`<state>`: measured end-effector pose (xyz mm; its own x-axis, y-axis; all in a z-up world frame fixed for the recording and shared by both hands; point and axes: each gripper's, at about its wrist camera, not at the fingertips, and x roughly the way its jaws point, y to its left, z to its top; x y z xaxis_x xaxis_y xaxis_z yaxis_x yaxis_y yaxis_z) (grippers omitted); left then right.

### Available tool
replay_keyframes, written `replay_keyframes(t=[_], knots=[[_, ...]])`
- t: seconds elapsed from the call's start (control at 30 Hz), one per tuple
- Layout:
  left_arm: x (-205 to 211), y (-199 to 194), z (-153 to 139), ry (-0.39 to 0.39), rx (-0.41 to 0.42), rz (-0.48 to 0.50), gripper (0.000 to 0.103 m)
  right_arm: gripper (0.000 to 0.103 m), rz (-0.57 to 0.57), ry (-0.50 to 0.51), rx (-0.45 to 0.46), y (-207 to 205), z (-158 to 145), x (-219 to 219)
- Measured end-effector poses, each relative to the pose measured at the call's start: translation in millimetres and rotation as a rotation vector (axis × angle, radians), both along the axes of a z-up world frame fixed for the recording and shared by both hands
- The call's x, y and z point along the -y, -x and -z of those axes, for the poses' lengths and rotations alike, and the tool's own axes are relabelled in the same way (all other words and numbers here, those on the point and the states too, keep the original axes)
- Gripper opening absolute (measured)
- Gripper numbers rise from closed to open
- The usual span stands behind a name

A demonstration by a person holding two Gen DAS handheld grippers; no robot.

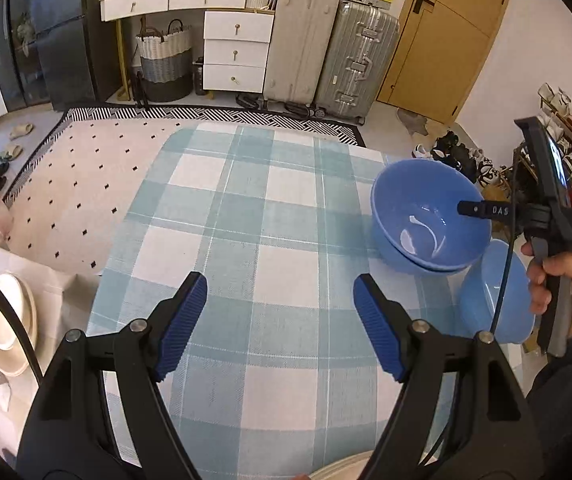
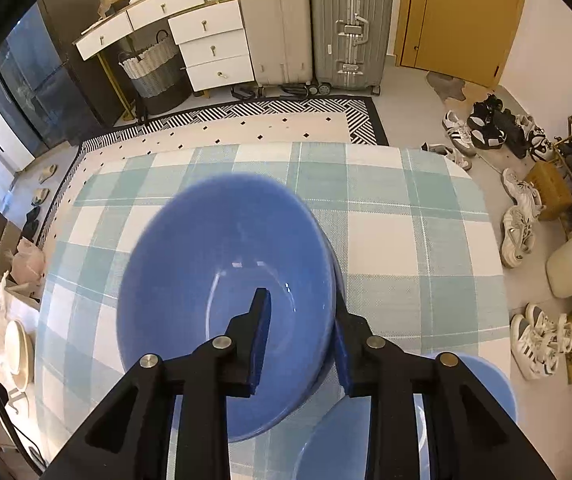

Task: Organize plates and bowls
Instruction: 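Lower the nested blue bowls onto the table with right gripper and open, then move both grippers back toward the two remaining blue bowls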

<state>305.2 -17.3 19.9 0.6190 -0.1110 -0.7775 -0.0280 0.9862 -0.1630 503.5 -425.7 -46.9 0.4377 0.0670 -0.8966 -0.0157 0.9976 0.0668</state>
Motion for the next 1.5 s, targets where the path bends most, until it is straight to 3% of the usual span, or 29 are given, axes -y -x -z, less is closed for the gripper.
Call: replay_keyframes(t=[0.1, 0.23, 0.53, 0.83, 1.2, 1.5], knots=[[1.0, 8.6, -5.7, -0.013, 0.007, 0.003, 0.074, 0.063, -0.001, 0.010, 0.033, 5.4, -10.2, -1.1], [0.7, 20.5, -10.8, -0.030, 0.005, 0.005, 0.075, 0.077, 0.002, 0.034, 0.056, 11.2, -21.8, -1.5], [-18.0, 69.5, -30.9, -0.089, 0.006, -0.017, 0.075, 0.081, 0.015, -0.036, 0.104, 45.6, -49.9, 7.1], [-28.8, 155.0, -70.9, -0.167, 0.018, -0.022, 0.075, 0.083, -0.033, -0.097, 0.179, 121.5, -86.1, 8.0], [26.5, 252.0, -140.2, -0.180, 0.095, 0.051, 0.075, 0.085, -0.135, -0.088, 0.302, 234.1, -156.9, 9.4], [88.5, 306.9, -192.9, -0.162, 0.146, 0.159, 0.075, 0.085, -0.149, -0.052, 0.335, 309.6, -183.1, 24.7]])
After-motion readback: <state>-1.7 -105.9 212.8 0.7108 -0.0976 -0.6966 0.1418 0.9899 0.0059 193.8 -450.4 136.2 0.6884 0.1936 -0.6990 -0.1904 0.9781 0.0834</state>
